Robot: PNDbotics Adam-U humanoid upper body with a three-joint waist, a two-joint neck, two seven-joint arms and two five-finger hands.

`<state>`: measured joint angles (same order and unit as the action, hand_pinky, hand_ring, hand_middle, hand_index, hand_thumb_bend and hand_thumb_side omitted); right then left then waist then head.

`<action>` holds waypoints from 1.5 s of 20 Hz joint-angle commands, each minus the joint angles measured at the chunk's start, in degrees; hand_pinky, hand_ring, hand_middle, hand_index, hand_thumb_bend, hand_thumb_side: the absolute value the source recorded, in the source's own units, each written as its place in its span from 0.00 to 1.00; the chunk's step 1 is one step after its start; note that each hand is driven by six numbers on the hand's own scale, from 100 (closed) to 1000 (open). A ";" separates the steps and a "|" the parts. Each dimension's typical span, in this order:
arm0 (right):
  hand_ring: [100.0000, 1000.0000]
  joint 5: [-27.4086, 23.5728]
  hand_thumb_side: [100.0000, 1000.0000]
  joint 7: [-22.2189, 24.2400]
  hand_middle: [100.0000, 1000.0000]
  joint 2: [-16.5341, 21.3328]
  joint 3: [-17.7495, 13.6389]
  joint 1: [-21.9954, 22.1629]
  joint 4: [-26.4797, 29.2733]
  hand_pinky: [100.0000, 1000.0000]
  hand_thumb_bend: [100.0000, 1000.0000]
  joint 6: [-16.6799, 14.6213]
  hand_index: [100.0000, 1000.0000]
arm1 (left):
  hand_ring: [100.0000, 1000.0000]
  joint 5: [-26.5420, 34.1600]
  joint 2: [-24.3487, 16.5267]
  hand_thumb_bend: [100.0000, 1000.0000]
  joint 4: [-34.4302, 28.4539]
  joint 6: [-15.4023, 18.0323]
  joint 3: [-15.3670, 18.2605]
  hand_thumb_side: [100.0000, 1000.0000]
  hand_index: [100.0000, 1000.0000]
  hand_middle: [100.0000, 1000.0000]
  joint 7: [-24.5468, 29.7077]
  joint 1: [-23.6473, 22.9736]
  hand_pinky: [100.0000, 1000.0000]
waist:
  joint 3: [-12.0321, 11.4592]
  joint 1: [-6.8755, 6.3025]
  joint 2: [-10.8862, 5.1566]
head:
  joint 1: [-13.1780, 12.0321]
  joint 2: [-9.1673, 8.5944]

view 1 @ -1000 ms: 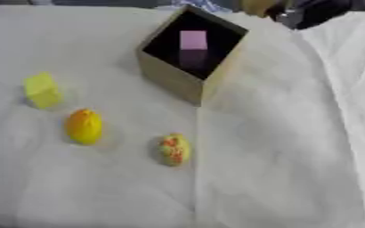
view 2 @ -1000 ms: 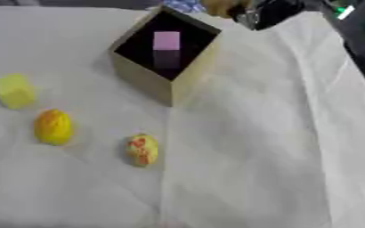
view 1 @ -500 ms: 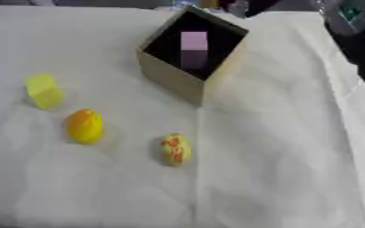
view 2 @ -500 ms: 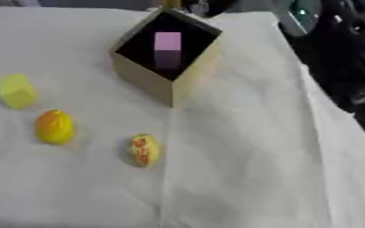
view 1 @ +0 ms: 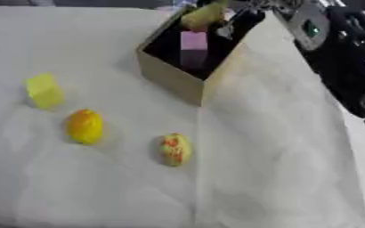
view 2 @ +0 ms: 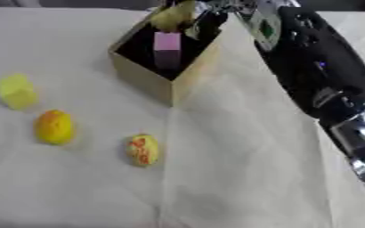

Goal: Pick up objects on the table and place them in the box.

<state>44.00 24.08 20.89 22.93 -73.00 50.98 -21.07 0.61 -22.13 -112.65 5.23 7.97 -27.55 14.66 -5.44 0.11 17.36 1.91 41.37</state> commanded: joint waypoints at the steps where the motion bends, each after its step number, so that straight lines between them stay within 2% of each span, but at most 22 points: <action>1: 0.91 0.62 0.14 0.84 0.84 0.83 -0.70 -1.27 1.67 0.90 0.22 -0.85 0.91 | 0.65 0.08 -0.73 0.17 -0.67 0.03 0.08 0.58 0.81 0.62 0.23 0.63 0.72 | 0.01 -0.33 -1.06 | -0.04 0.15; 3: 0.92 0.89 0.18 0.91 0.85 1.05 -0.94 -1.13 2.30 0.90 0.23 -0.48 0.91 | 0.65 0.07 -0.70 0.17 -0.66 0.02 0.10 0.58 0.81 0.62 0.22 0.60 0.72 | 0.07 -0.34 -1.09 | -0.12 0.20; 8: 0.91 0.23 0.16 1.16 0.84 1.55 -1.21 -0.75 4.09 0.90 0.22 0.16 0.91 | 0.65 0.01 -0.67 0.18 -0.70 0.03 0.10 0.58 0.81 0.62 0.23 0.56 0.72 | 0.27 -0.32 -1.27 | -0.38 0.26; 12: 0.88 -2.37 0.12 1.33 0.80 3.08 -1.19 0.10 8.22 0.89 0.14 1.11 0.89 | 0.65 -0.11 -0.70 0.17 -0.75 0.02 0.12 0.58 0.81 0.62 0.25 0.54 0.72 | 0.47 -0.29 -1.39 | -0.75 0.40; 15: 0.84 -6.82 0.06 0.95 0.75 6.33 -1.00 1.73 16.11 0.88 0.01 3.00 0.86 | 0.65 -0.40 -1.16 0.17 -0.71 -0.03 0.15 0.57 0.81 0.62 0.26 0.79 0.72 | 0.72 -0.28 -1.49 | -1.37 0.68; 17: 0.82 -10.68 0.01 0.02 0.72 9.62 -1.10 3.60 23.63 0.87 0.00 5.32 0.84 | 0.65 -0.87 -2.12 0.17 -0.48 -0.21 -0.08 0.56 0.81 0.62 0.54 1.47 0.72 | 0.94 -0.27 -1.58 | -1.73 0.89; 18: 0.81 -12.70 0.13 -0.46 0.71 11.44 -1.18 4.77 27.82 0.87 0.00 6.79 0.83 | 0.65 -1.18 -2.76 0.26 -0.29 -0.34 -0.32 0.51 0.81 0.62 0.86 1.98 0.72 | 1.03 -0.26 -1.62 | -1.85 0.98; 19: 0.80 -14.73 0.00 -1.16 0.71 13.34 -1.50 6.15 32.05 0.86 0.00 8.12 0.82 | 0.65 -1.57 -3.73 0.17 -0.03 -0.51 -0.70 0.55 0.81 0.62 1.31 2.69 0.72 | 1.21 -0.27 -1.68 | -2.05 1.08; 20: 0.80 -16.74 0.00 -1.95 0.71 15.44 -1.98 7.85 36.53 0.86 0.00 9.39 0.82 | 0.65 -2.00 -4.89 0.17 0.38 -0.79 -1.18 0.55 0.81 0.62 1.82 3.58 0.72 | 1.41 -0.27 -1.72 | -2.22 1.15; 25: 0.80 -23.10 0.00 -4.68 0.70 24.91 -6.17 17.94 55.84 0.86 0.00 15.13 0.82 | 0.66 -5.83 -13.15 0.18 4.72 -3.93 -4.38 0.52 0.82 0.63 5.67 9.10 0.73 | 3.02 -0.29 -1.82 | -3.05 1.49; 28: 0.80 -24.75 0.00 -6.27 0.70 27.97 -9.28 23.47 62.13 0.86 0.00 17.91 0.81 | 0.67 -10.24 -20.02 0.21 9.33 -6.56 -7.23 0.51 0.83 0.64 10.32 13.05 0.74 | 3.83 -0.31 -1.89 | -3.35 1.83; 30: 0.80 -25.28 0.00 -7.57 0.70 28.76 -10.88 26.01 63.26 0.86 0.00 18.16 0.81 | 0.68 -14.28 -24.41 0.23 12.97 -7.79 -9.08 0.48 0.83 0.64 14.66 16.07 0.75 | 4.22 -0.32 -2.02 | -3.51 2.03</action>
<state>19.59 17.35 47.24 13.92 -46.47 112.03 -3.48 -11.48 -42.05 -100.95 -1.86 -0.50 -15.06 29.72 -1.11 -0.12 16.65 -1.35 43.02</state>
